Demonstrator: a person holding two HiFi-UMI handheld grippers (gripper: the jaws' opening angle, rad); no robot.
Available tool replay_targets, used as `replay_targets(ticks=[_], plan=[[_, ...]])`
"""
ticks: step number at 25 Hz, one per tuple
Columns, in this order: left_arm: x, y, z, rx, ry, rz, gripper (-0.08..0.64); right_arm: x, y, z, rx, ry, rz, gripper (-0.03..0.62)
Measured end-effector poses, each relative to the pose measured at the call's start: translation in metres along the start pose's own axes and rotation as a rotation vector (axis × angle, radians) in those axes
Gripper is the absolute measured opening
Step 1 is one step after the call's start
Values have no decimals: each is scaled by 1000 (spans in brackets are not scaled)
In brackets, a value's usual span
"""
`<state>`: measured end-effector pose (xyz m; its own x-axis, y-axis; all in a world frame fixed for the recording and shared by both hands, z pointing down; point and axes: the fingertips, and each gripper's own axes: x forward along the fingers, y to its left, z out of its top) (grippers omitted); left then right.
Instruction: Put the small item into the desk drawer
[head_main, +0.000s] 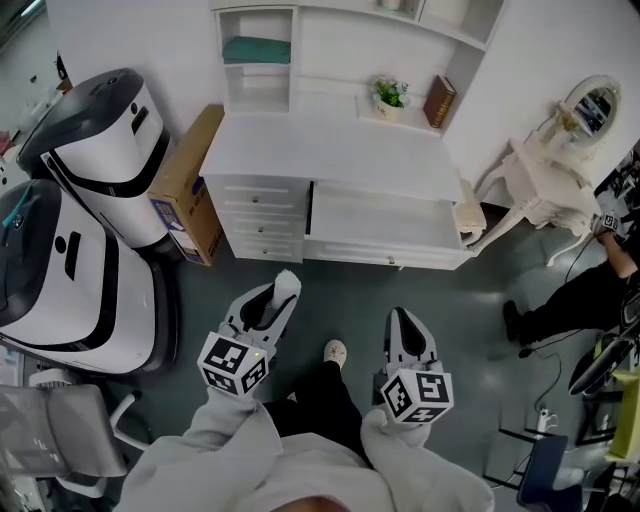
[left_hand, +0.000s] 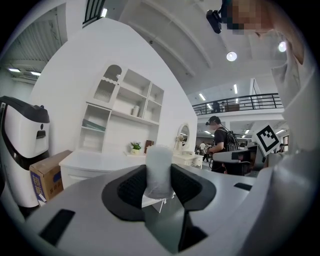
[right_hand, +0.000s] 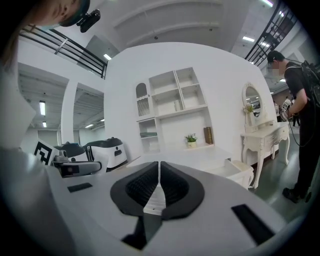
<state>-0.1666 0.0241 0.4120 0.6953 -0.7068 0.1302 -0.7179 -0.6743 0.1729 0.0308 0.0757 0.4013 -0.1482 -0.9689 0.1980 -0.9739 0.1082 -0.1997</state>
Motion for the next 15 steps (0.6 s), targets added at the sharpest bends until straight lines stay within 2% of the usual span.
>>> replay_targets(ticks=[5, 15], plan=[[42, 6, 9, 16, 8, -4, 167, 33, -27, 10, -2, 8, 3, 37], [112, 22, 12, -5, 29, 3, 167, 95, -71, 27, 7, 35, 14, 37]])
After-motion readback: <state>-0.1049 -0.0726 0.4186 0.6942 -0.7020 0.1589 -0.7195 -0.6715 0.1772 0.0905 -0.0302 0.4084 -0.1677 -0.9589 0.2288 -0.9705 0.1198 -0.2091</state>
